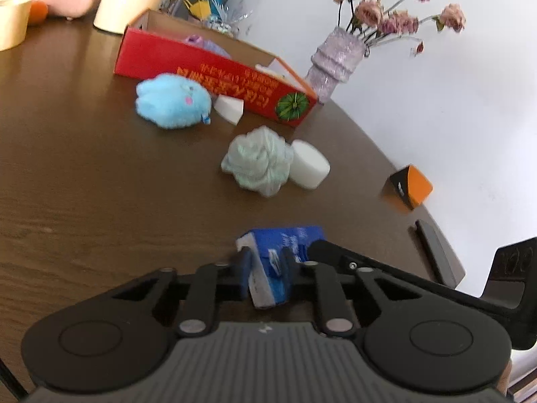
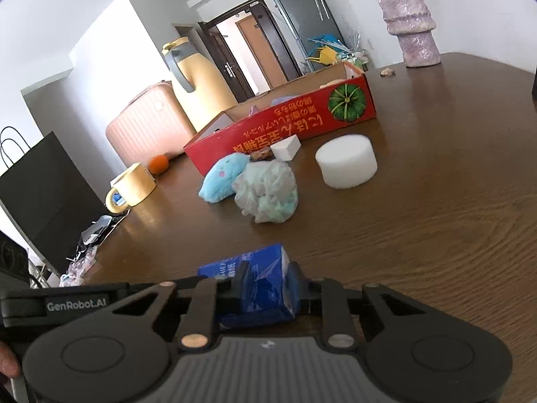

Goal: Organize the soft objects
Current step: 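Carry the blue carton into the box and open both tools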

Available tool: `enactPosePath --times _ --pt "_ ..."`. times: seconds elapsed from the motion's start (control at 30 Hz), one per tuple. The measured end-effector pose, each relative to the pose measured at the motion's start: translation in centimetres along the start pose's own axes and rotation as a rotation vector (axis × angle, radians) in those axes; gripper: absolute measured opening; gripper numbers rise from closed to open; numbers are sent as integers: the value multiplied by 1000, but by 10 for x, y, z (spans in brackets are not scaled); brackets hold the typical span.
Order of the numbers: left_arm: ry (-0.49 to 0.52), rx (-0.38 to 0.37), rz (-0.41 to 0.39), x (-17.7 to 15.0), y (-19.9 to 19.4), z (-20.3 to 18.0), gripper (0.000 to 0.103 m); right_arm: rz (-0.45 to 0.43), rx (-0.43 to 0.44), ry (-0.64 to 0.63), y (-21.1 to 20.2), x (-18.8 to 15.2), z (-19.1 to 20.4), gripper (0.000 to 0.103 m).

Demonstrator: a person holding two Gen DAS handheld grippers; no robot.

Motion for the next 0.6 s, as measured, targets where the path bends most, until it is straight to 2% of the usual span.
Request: enactPosePath --times 0.1,0.17,0.27,0.37,0.43,0.5,0.6 --pt "-16 -15 -43 21 -11 -5 16 -47 35 -17 -6 26 10 20" --pt "3 -19 -122 52 -21 -13 16 -85 57 -70 -3 59 19 20" --pt "31 -30 -186 121 -16 -25 16 -145 71 -138 16 129 21 20" --pt "48 -47 -219 205 14 -37 16 -184 51 -158 53 213 5 20" --pt "40 -48 -210 259 51 -42 16 -188 7 -157 84 262 -12 19" --pt "-46 -46 -141 302 97 -37 16 -156 -47 -156 123 305 -38 19" --pt "-117 -53 -39 342 168 -31 16 -131 -121 -104 173 341 -80 19"
Point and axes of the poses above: each gripper's, at about its wrist camera, not at the fingertips, and y roughly the way its jaws point, z to its left, x to its top, the point moved 6 cm from there along y, roughly the way its jaws point, and after that the axes turned 11 degrees about x, right-handed, at the moved point
